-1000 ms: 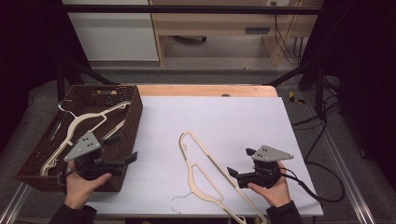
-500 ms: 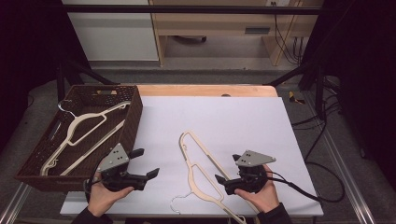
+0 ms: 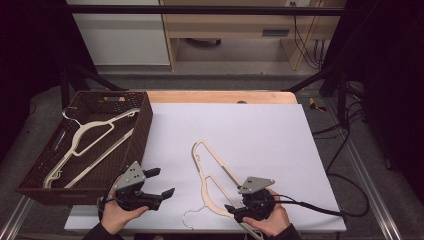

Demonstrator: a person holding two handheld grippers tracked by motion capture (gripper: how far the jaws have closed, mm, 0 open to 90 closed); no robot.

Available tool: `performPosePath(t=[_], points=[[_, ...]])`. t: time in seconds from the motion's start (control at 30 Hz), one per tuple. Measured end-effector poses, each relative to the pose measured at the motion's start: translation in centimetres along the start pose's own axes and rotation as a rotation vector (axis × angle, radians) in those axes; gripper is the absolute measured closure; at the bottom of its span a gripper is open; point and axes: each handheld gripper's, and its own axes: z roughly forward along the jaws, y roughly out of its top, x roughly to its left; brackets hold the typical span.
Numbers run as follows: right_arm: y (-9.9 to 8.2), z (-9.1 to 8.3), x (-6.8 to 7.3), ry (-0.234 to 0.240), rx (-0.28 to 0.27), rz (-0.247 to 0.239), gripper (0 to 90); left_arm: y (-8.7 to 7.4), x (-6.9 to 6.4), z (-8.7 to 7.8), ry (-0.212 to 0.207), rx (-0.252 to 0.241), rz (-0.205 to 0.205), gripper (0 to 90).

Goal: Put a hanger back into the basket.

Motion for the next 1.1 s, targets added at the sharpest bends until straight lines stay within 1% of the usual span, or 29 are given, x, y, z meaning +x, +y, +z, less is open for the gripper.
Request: performPosePath(t=[0.1, 0.13, 0.17, 0.2, 0.23, 0.27, 0.3, 0.37, 0.4, 0.43, 0.47, 0.5, 0.57, 0.6, 0.63, 0.7, 0.77, 0.83, 0.9, 1.03, 1.1], points=[[-0.7, 0.1, 0.6, -0.037, 0.043, 0.005, 36.9, -0.3, -0.3, 0.5, -0.007, 0.021, 0.004, 17.6], [-1.0, 0.1, 0.8, -0.030, 0.061, 0.009, 37.4, -0.4, -0.4, 0.7, -0.010, 0.025, 0.007, 17.6], [-1.3, 0.1, 1.0, -0.042, 0.069, 0.018, 39.2, -0.4, -0.5, 0.8, -0.011, 0.029, 0.012, 17.6], [-1.5, 0.0, 1.2, -0.041, 0.081, 0.001, 41.3, -0.4, -0.6, 0.9, -0.012, 0.033, 0.014, 17.6], [-1.8, 0.0, 1.4, -0.042, 0.081, 0.002, 42.8, -0.5, -0.7, 1.0, -0.015, 0.038, 0.014, 17.6], [-2.0, -0.1, 1.6, -0.034, 0.090, 0.025, 44.4, -0.5, -0.8, 1.0, -0.014, 0.038, 0.019, 17.6], [-2.3, -0.3, 1.5, -0.035, 0.094, 0.023, 47.1, -0.5, -0.9, 1.0, -0.016, 0.039, 0.019, 17.6], [-2.7, -0.4, 1.5, -0.018, 0.101, 0.049, 51.5, -0.5, -0.9, 1.1, -0.015, 0.040, 0.018, 17.6], [-3.0, -0.5, 1.5, -0.017, 0.106, 0.046, 53.8, -0.5, -0.9, 1.1, -0.015, 0.041, 0.018, 17.6], [-3.1, -0.4, 1.6, -0.023, 0.121, 0.055, 55.7, -0.5, -0.9, 1.1, -0.015, 0.044, 0.017, 17.6], [-3.3, -0.4, 1.6, -0.020, 0.133, 0.038, 56.8, -0.6, -0.9, 1.1, -0.015, 0.047, 0.019, 17.6], [-3.3, -0.3, 1.8, -0.021, 0.146, 0.045, 58.5, -0.6, -0.9, 1.2, -0.016, 0.049, 0.018, 17.6], [-3.5, -0.2, 2.1, -0.012, 0.175, 0.046, 63.0, -0.6, -1.0, 1.2, -0.015, 0.051, 0.020, 17.6], [-3.5, -0.1, 2.1, -0.007, 0.180, 0.047, 66.1, -0.7, -1.0, 1.2, -0.015, 0.051, 0.019, 17.6], [-3.6, -0.1, 2.2, 0.005, 0.197, 0.050, 68.7, -0.7, -1.0, 1.3, -0.014, 0.052, 0.017, 17.7], [-3.8, -0.1, 2.3, -0.003, 0.197, 0.041, 73.1, -0.7, -1.0, 1.3, -0.014, 0.054, 0.017, 17.7], [-3.7, -0.1, 2.3, 0.002, 0.208, 0.048, 74.8, -0.8, -1.1, 1.3, -0.011, 0.055, 0.019, 17.8], [-3.7, 0.0, 2.4, -0.006, 0.212, 0.056, 75.9, -0.8, -1.2, 1.4, -0.011, 0.056, 0.022, 17.9], [-3.7, 0.0, 2.3, -0.002, 0.216, 0.053, 79.2, -0.8, -1.4, 1.5, -0.016, 0.059, 0.025, 18.1], [-3.6, 0.0, 2.1, 0.003, 0.217, 0.060, 79.5, -0.8, -1.9, 1.8, -0.030, 0.065, 0.033, 18.5], [-3.6, 0.0, 2.1, 0.008, 0.215, 0.077, 79.5, -0.8, -2.2, 2.1, -0.037, 0.070, 0.039, 18.7]])
